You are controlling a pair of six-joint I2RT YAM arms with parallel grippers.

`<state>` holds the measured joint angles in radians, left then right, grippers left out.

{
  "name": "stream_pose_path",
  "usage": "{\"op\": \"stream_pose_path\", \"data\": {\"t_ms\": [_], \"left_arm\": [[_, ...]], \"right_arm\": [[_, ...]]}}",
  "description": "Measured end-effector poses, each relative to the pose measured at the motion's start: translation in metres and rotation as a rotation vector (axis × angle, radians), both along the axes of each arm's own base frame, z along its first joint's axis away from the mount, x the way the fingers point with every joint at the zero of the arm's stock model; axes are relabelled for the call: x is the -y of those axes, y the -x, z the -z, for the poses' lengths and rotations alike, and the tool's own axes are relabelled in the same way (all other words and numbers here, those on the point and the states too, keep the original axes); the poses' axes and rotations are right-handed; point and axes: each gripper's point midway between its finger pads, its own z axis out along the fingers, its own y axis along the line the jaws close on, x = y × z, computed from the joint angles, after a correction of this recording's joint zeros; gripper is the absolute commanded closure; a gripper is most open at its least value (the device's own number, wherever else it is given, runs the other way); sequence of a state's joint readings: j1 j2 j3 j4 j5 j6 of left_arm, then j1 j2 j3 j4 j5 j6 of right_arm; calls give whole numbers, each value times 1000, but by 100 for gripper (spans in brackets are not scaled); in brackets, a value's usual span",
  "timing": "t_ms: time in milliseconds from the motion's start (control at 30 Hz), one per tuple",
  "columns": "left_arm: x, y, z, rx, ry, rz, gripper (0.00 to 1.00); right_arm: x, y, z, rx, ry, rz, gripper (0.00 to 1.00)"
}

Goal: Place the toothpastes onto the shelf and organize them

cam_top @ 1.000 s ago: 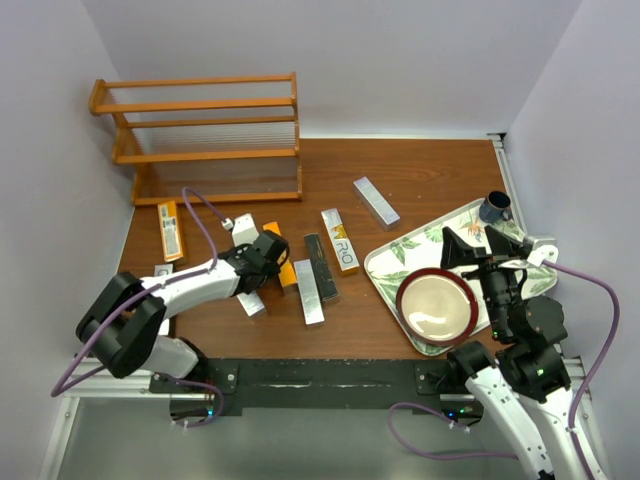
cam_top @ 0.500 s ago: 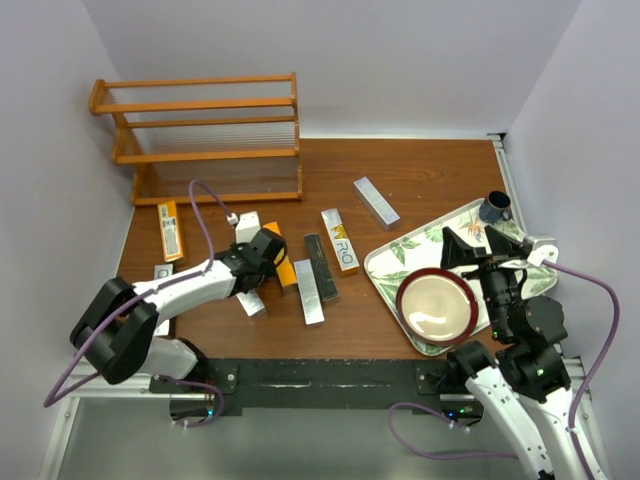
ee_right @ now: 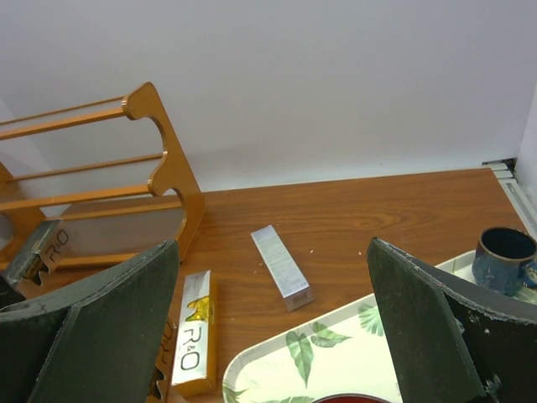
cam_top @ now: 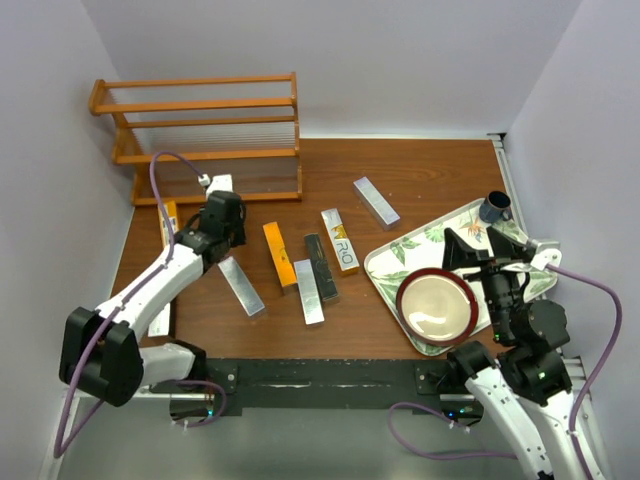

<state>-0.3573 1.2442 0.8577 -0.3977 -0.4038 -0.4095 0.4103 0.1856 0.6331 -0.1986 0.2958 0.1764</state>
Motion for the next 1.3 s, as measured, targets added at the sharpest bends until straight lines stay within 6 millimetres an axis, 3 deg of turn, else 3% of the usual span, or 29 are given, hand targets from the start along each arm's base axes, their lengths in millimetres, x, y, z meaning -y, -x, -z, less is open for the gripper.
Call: {"op": "stream_pose_path", "data": {"t_ms": [300, 733, 900, 1167, 1300], "left_arm": [[-58, -18, 10, -76, -47, 30, 81], [-107, -54, 32, -61, -36, 88, 77], [-122, -65, 37, -55, -15, 92, 76], [-131, -112, 9, 30, -33, 135, 75], [-133, -128, 19, 25, -31, 148, 75]], "right_arm": [[-2, 6, -3, 17, -8, -18, 1], [-9, 18, -10, 56, -28, -80, 2], [-14, 21, -10, 54, -28, -113, 1], [-15, 28, -13, 75, -41, -138, 1], [-13, 28, -13, 77, -43, -130, 1]]}}
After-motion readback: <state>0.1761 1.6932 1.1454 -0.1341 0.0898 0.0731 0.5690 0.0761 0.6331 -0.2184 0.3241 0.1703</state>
